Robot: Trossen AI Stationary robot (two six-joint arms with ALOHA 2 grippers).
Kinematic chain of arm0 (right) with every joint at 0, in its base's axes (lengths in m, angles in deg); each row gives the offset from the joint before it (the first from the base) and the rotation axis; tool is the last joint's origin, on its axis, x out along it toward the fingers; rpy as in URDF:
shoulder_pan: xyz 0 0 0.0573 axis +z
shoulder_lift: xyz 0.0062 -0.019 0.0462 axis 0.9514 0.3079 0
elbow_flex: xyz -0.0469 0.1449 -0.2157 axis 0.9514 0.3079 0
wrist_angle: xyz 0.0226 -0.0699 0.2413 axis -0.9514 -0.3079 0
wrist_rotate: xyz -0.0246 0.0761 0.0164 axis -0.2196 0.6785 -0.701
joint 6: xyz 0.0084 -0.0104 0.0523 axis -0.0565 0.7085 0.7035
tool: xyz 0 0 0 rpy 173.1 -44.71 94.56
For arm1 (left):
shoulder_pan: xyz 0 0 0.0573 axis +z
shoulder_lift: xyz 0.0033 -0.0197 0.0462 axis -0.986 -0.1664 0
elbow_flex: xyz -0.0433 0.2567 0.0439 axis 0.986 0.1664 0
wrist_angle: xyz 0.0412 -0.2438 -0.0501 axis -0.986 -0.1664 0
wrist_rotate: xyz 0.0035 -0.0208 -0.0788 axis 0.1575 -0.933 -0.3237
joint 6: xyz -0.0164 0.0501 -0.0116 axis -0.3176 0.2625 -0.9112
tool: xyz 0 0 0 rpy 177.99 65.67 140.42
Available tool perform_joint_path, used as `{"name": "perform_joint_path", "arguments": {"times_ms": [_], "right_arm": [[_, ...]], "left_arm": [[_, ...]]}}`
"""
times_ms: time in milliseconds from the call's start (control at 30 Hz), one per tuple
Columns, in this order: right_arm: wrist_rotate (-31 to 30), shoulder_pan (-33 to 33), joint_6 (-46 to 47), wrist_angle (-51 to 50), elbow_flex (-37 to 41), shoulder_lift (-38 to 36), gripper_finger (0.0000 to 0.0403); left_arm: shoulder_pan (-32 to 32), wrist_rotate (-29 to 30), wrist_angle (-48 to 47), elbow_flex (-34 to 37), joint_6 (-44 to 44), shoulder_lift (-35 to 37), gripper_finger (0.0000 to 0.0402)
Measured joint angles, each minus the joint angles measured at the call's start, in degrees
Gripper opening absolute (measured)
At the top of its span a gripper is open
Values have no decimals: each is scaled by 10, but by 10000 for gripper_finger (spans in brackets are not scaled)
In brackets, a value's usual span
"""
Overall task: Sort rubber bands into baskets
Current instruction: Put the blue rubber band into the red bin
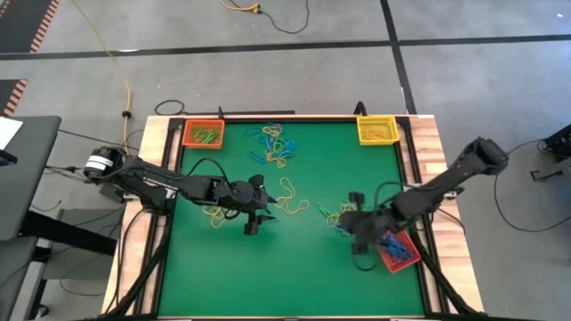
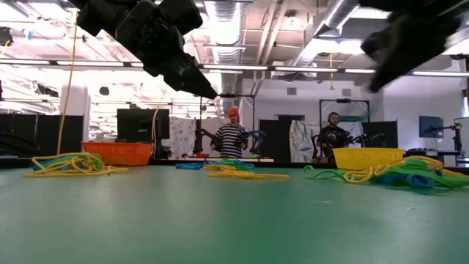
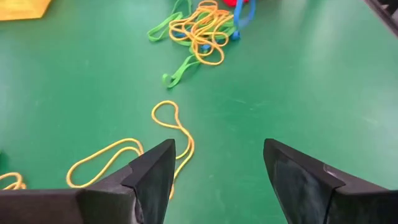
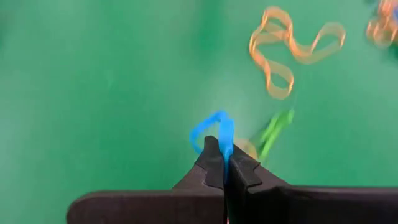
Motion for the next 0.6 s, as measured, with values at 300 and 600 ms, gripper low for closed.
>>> {"name": "perform_joint_path", "arguments": {"times_ms": [300,600], "right_arm": [[32,134,291,-197,0,-107,15],[107,251,545,-303,0,-115,22]], "left_arm": [[0,8,1,0,9,0,236],[0,17,1,0,12,0,236]]}}
